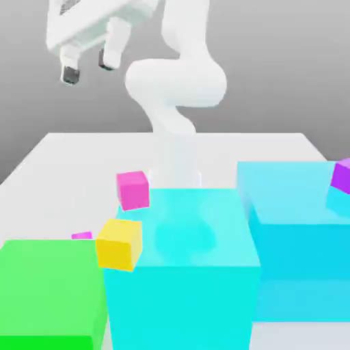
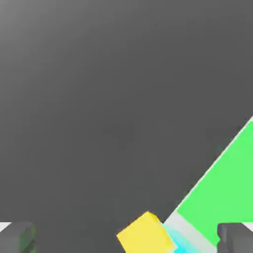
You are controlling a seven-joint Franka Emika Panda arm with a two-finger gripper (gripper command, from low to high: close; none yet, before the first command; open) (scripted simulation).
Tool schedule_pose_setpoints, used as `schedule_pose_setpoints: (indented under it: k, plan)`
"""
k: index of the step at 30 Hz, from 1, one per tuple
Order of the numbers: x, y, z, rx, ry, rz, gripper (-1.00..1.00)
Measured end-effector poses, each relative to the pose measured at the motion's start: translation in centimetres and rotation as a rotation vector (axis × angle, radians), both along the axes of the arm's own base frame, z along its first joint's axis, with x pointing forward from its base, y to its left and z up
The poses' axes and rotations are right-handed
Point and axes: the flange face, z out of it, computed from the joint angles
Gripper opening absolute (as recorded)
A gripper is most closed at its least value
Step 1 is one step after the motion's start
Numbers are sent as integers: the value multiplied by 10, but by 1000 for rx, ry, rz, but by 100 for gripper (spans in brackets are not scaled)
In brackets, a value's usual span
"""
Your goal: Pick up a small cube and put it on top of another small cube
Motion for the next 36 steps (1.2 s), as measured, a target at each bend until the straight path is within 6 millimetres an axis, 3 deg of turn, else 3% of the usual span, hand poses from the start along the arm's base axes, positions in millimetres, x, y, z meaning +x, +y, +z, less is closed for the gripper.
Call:
schedule_pose_setpoints:
  k: [9, 18, 30, 31, 36]
  plan:
    - [-19, -53, -106, 203, 88, -488, 0]
    - [-67, -89, -204, 369, 160, -997, 0]
    - [-159, -104, -311, 521, 233, -1693, 0]
    - [-159, -104, -311, 521, 233, -1693, 0]
    - [-162, -103, -357, 528, 238, -1731, 0]
